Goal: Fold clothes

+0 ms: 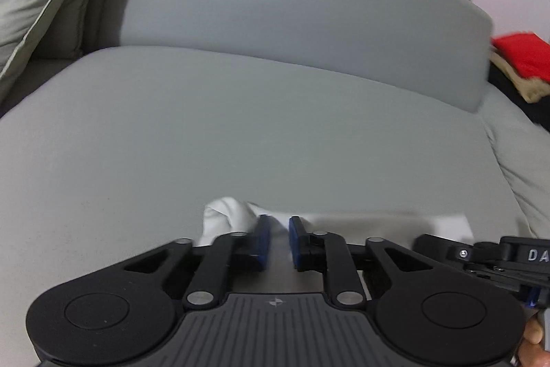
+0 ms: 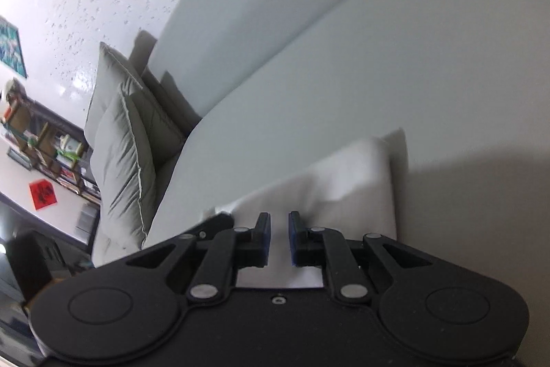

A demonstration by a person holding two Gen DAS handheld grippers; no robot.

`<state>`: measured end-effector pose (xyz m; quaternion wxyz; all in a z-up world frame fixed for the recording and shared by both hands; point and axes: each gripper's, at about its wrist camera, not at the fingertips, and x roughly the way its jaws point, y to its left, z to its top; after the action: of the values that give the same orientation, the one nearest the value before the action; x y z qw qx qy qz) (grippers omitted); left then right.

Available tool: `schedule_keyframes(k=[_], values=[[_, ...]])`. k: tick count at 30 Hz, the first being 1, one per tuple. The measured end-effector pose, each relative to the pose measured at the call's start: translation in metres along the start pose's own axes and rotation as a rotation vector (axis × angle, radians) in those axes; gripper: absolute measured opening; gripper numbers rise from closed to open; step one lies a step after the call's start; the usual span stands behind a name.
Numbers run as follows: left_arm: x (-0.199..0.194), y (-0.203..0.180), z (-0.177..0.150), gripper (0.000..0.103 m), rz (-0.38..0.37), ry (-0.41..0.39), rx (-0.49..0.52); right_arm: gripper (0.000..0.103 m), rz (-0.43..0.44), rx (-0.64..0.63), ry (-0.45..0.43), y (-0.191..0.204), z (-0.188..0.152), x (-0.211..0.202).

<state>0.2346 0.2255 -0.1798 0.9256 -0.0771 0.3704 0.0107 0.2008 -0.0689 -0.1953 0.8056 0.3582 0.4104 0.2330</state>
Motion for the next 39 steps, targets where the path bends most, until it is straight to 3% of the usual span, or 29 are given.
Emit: schedule_keyframes(k=[3, 8, 10, 11, 13, 18, 20, 23, 27, 29, 32, 35, 39], values=[[0.004, 0.001, 0.002, 0.018, 0.058, -0.018, -0.031, 0.000, -0.006, 0.096, -0.079, -0.022, 0.002, 0.002], [-0.002, 0.014, 0.002, 0.015, 0.146, -0.032, -0.141, 0.000, -0.150, 0.158, -0.239, -0.035, 0.006, -0.014], [-0.009, 0.016, 0.000, 0.034, 0.326, -0.027, -0.138, 0.000, -0.213, 0.171, -0.301, -0.038, 0.003, -0.025], [-0.012, 0.019, -0.001, 0.032, 0.428, -0.019, -0.140, 0.000, -0.239, 0.178, -0.330, -0.040, 0.001, -0.031], [-0.026, 0.034, -0.001, 0.032, 0.482, -0.003, -0.192, 0.000, -0.278, 0.159, -0.361, -0.042, -0.002, -0.045], [-0.083, 0.046, -0.018, 0.040, 0.356, -0.028, -0.254, 0.003, -0.352, 0.133, -0.359, -0.041, -0.016, -0.085], [-0.104, 0.036, -0.030, 0.045, 0.244, -0.036, -0.253, 0.016, -0.362, 0.094, -0.342, -0.032, -0.027, -0.104], [-0.133, 0.004, -0.053, 0.047, 0.131, -0.060, -0.160, 0.022, -0.311, -0.001, -0.293, -0.006, -0.047, -0.127], [-0.158, -0.038, -0.082, 0.053, 0.089, -0.074, 0.027, 0.023, -0.228, -0.271, -0.141, 0.052, -0.087, -0.134], [-0.159, -0.052, -0.092, 0.053, 0.096, -0.040, 0.095, 0.023, -0.224, -0.415, -0.078, 0.075, -0.110, -0.134], [-0.145, -0.057, -0.105, 0.055, 0.151, 0.071, 0.185, 0.023, -0.266, -0.556, 0.017, 0.089, -0.138, -0.129], [-0.160, -0.064, -0.111, 0.055, 0.179, 0.097, 0.254, 0.023, -0.321, -0.610, 0.093, 0.085, -0.157, -0.134], [-0.190, -0.037, -0.117, 0.054, 0.081, 0.148, 0.188, 0.025, -0.333, -0.660, 0.160, 0.091, -0.162, -0.165]])
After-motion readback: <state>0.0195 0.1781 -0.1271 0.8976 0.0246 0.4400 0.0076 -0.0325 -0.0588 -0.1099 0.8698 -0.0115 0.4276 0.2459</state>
